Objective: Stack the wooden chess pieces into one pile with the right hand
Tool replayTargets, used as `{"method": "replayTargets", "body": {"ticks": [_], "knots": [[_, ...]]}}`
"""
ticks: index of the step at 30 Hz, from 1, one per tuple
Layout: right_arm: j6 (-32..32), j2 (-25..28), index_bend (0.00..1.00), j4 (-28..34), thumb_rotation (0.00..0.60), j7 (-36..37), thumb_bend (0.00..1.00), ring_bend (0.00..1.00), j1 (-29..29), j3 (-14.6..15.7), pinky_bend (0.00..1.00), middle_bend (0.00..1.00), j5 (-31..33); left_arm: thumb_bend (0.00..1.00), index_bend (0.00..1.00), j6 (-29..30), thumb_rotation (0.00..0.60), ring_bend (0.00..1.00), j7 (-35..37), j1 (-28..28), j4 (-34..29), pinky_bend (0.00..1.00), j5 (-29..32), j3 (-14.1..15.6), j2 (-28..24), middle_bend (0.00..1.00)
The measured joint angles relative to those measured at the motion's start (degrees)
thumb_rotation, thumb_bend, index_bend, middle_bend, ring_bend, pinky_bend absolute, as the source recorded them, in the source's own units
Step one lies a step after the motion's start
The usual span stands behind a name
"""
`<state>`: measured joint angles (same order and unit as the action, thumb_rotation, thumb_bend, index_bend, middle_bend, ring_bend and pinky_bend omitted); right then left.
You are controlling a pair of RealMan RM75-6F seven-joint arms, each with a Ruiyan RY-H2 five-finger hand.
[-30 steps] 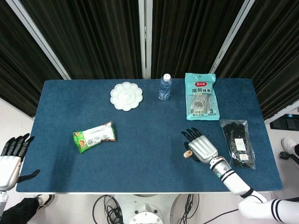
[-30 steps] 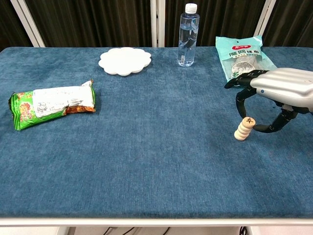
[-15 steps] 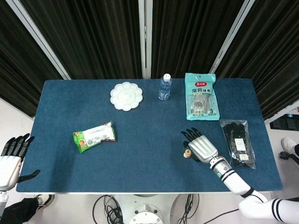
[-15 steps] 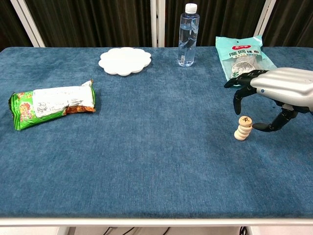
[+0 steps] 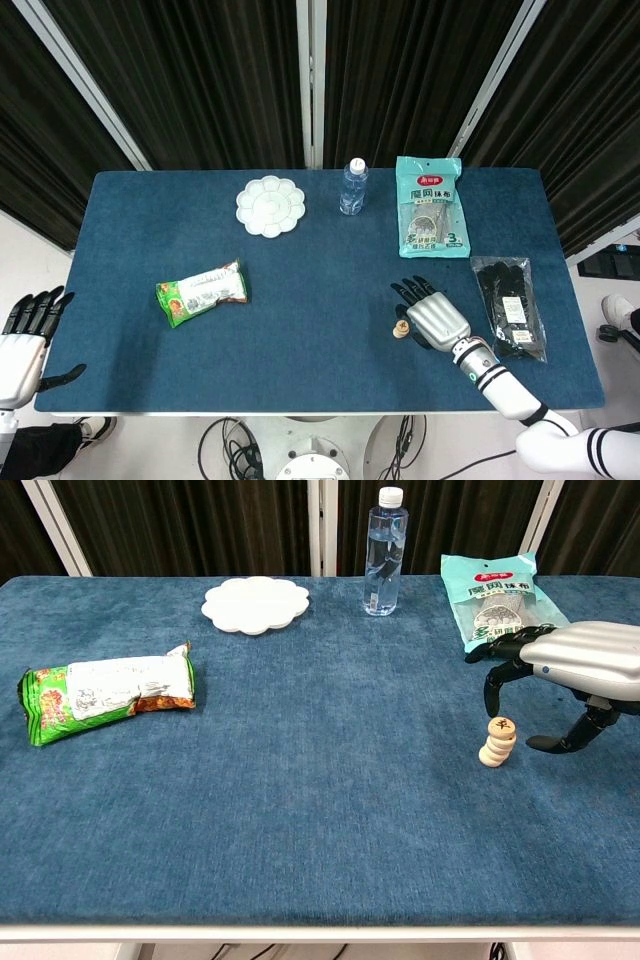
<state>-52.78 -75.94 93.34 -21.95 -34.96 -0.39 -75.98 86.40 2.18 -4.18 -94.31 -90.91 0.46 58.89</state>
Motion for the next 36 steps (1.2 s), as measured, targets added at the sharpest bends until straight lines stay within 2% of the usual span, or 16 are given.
{"method": "replayTargets", "body": {"ticks": [25, 27, 32, 36], "knots": [[-0.90, -0.14, 0.41, 0.26, 0.600, -0.55, 0.25, 0.00, 0.38, 0.22, 0.00, 0.05, -0.62, 0.00, 0.07, -0.31, 0.600, 0.00, -0.01, -0.10, 0.01, 0.00, 0.19, -0.01, 0.00, 0.00], [-1.14, -0.04, 0.36, 0.27, 0.600, -0.51, 0.25, 0.00, 0.43, 0.03, 0.00, 0.04, -0.51, 0.00, 0.07, -0.25, 0.600, 0.00, 0.03, -0.07, 0.03, 0.00, 0.21, -0.02, -0.01, 0.00], [-3.11, 1.09, 0.07, 1.04, 0.600, 0.47, 0.23, 0.00, 1.04, -0.77, 0.00, 0.01, -0.54, 0.00, 0.07, -0.18, 0.600, 0.00, 0.23, -0.04, 0.13, 0.00, 0.19, -0.03, -0.02, 0.00], [-7.06, 3.46, 0.00, 2.25, 0.600, 1.08, 0.21, 0.00, 2.89, -0.94, 0.00, 0.00, -1.32, 0.00, 0.07, -0.11, 0.600, 0.00, 0.62, -0.03, 0.27, 0.00, 0.28, -0.10, -0.05, 0.00]]}}
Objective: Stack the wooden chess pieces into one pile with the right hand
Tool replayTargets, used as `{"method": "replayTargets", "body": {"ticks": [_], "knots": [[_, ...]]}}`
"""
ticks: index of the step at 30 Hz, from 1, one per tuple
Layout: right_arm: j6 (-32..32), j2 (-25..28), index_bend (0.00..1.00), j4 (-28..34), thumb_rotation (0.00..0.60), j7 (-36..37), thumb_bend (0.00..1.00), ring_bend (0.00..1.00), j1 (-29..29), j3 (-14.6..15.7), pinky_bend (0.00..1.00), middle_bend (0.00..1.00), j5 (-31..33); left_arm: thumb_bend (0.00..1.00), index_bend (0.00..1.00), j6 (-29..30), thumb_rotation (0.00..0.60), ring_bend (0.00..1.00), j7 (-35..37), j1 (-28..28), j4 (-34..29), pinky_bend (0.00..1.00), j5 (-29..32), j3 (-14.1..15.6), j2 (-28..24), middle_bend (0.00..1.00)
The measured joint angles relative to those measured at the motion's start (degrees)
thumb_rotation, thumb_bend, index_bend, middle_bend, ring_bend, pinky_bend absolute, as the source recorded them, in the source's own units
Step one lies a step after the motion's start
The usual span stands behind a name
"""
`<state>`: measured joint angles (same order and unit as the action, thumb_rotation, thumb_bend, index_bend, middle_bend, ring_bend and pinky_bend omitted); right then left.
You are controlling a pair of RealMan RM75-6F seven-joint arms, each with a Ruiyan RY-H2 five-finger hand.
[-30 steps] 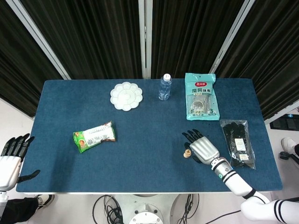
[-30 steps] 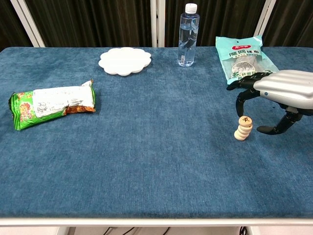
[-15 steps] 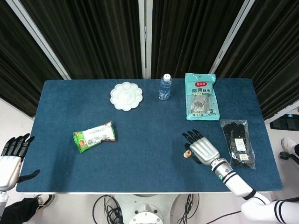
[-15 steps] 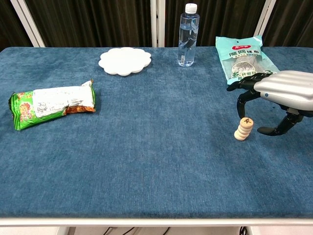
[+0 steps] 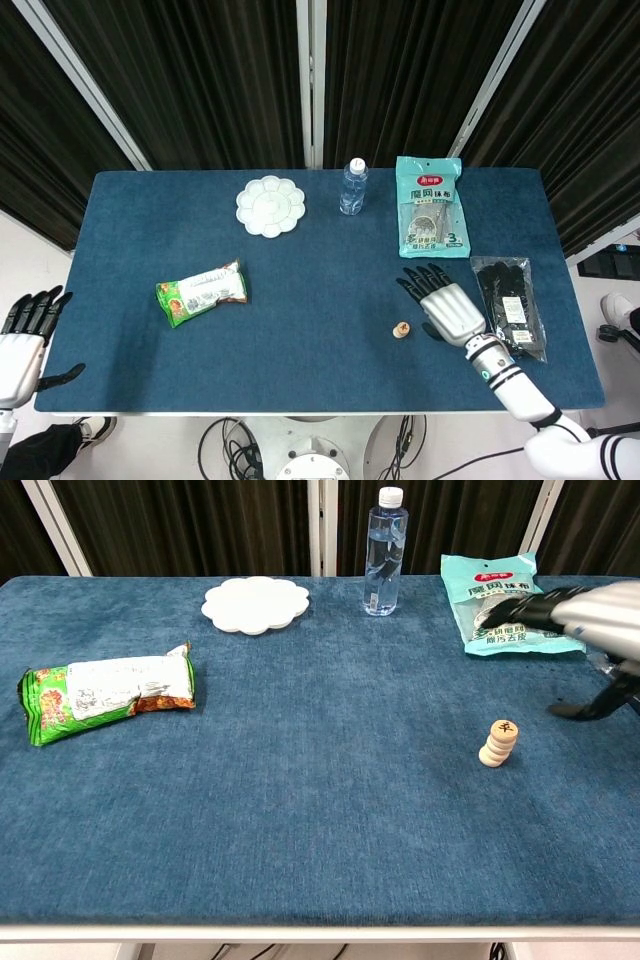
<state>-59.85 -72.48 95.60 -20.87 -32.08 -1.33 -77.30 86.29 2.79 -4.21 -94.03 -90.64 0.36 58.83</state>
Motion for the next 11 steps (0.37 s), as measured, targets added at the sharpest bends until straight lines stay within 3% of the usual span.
{"method": "replayTargets", "body": {"ticks": [11], "knots": [[-20.18, 8.35, 0.00, 2.62, 0.600, 2.19, 0.18, 0.00, 14.14, 0.84, 0.00, 0.00, -0.18, 0.00, 0.07, -0.21, 0.600, 0.00, 1.09, -0.08, 0.98, 0.00, 1.08, -0.48, 0.16, 0.00]]}}
